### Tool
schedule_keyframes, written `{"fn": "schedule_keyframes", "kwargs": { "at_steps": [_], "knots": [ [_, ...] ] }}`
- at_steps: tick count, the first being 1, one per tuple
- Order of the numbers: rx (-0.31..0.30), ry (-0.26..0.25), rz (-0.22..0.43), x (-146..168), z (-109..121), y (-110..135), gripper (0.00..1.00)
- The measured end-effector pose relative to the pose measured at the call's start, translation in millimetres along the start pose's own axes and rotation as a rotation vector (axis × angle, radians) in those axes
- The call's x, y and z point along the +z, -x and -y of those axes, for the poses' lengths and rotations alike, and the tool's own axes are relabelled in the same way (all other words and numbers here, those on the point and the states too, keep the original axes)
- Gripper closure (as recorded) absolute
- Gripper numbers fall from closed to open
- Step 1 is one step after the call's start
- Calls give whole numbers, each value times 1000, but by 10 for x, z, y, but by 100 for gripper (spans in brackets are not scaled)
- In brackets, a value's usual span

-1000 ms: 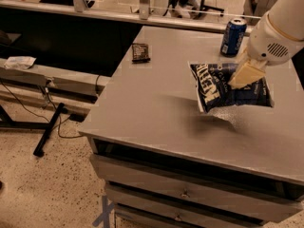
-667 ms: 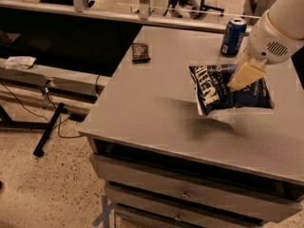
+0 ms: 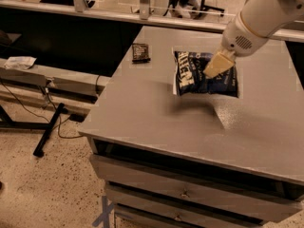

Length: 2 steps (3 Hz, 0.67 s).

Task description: Move blue chip bag near rxbar chocolate

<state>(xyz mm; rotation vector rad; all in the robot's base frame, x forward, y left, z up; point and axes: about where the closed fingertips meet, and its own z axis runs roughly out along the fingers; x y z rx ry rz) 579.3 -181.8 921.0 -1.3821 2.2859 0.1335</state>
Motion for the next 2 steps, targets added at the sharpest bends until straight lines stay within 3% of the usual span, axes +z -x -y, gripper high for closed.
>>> {"fn": "schedule_keyframes", "kwargs": {
  "at_steps": [1, 2],
  "knots": [
    [107, -46, 74, 321, 430, 639, 100],
    [197, -75, 95, 606, 671, 1023, 100]
  ]
}}
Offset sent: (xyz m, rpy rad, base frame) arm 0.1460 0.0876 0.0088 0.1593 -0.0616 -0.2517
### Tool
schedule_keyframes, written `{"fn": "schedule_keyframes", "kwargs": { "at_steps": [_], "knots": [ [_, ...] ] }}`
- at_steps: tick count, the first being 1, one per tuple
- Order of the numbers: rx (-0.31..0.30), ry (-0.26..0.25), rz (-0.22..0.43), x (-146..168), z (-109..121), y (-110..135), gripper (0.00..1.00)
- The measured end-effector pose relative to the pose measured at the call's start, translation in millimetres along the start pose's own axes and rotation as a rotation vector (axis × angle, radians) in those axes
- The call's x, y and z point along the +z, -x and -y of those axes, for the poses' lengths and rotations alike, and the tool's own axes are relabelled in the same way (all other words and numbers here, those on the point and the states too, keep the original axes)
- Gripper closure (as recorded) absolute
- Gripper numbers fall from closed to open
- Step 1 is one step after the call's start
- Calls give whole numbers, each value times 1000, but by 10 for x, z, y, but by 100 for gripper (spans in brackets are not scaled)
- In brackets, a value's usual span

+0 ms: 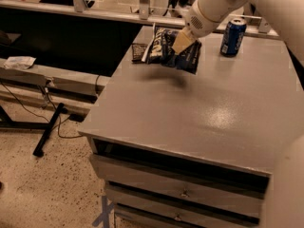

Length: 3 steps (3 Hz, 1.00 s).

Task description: Move blue chip bag near rxbar chocolate

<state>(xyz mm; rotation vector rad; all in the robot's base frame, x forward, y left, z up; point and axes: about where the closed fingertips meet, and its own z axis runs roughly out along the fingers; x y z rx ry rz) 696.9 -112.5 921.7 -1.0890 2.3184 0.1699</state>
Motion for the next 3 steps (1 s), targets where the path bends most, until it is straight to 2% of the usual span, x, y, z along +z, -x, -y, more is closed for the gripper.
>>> {"fn": "schedule_keyframes", "kwargs": {
  "at_steps": [1, 2, 3],
  "knots": [
    [46, -24, -9, 235, 87, 156, 100],
    [79, -58, -27, 423, 237, 227, 82],
    [113, -65, -53, 576, 371, 179, 52]
  ]
}}
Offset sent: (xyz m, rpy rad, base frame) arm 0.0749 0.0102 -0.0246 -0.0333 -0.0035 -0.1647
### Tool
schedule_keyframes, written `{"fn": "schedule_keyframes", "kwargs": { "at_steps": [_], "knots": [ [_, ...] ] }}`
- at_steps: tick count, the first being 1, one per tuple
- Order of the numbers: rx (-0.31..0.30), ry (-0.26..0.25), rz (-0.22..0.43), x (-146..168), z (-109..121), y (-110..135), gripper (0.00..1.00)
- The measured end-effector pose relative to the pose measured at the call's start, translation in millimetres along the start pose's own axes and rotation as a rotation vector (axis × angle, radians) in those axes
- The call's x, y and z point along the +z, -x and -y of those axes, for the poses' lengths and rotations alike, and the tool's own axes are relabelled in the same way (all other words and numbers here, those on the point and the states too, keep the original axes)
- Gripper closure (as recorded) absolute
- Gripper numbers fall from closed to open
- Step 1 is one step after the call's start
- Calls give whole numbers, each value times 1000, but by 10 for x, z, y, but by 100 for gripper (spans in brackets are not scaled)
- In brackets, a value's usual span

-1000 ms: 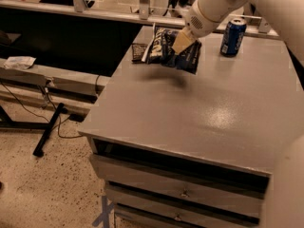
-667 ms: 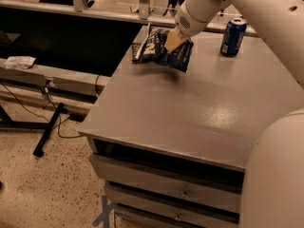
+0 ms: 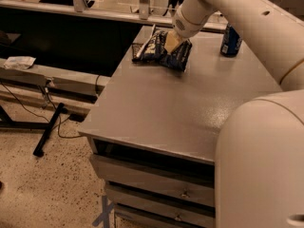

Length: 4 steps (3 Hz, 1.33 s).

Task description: Move blue chip bag near rxbar chocolate

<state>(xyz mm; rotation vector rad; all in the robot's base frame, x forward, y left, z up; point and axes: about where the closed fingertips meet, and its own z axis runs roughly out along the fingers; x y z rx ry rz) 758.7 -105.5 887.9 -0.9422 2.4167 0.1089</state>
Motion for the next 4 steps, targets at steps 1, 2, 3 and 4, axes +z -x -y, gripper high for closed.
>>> {"fn": "schedule_keyframes", "kwargs": {
  "at_steps": [1, 2, 3, 4],
  "knots": [
    [9, 8, -12, 90, 18, -13, 29],
    [5, 17, -12, 129, 22, 8, 5],
    [-12, 22, 13, 46, 52, 21, 0],
    [-27, 15, 58, -151, 146, -46, 0]
  ]
}}
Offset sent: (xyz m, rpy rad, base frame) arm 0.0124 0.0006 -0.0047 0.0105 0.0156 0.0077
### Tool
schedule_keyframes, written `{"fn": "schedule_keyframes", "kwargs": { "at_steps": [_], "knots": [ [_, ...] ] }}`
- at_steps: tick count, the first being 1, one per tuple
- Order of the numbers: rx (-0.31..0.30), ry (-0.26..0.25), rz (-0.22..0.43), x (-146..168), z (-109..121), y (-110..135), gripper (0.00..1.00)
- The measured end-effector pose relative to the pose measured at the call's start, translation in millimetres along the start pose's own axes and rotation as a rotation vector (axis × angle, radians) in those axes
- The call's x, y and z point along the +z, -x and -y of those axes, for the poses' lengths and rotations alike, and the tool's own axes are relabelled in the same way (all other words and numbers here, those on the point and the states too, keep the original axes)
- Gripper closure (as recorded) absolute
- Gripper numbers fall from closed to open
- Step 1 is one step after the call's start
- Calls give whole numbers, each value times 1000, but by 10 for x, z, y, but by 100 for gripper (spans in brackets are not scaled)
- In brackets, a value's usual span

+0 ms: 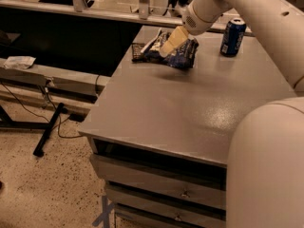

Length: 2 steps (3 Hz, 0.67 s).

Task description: Move blue chip bag near rxbar chocolate

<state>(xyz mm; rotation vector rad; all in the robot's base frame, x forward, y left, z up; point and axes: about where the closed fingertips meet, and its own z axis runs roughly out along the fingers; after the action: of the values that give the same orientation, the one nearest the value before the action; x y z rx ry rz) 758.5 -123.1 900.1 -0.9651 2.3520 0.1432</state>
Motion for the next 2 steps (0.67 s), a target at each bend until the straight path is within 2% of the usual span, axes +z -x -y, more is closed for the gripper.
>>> {"fn": "schedule_keyframes", "kwargs": {
  "at_steps": [1, 2],
  "knots": [
    [-50, 63, 180, -383, -27, -248, 0],
    [-82, 88, 316, -887, 162, -886, 0]
  ]
}}
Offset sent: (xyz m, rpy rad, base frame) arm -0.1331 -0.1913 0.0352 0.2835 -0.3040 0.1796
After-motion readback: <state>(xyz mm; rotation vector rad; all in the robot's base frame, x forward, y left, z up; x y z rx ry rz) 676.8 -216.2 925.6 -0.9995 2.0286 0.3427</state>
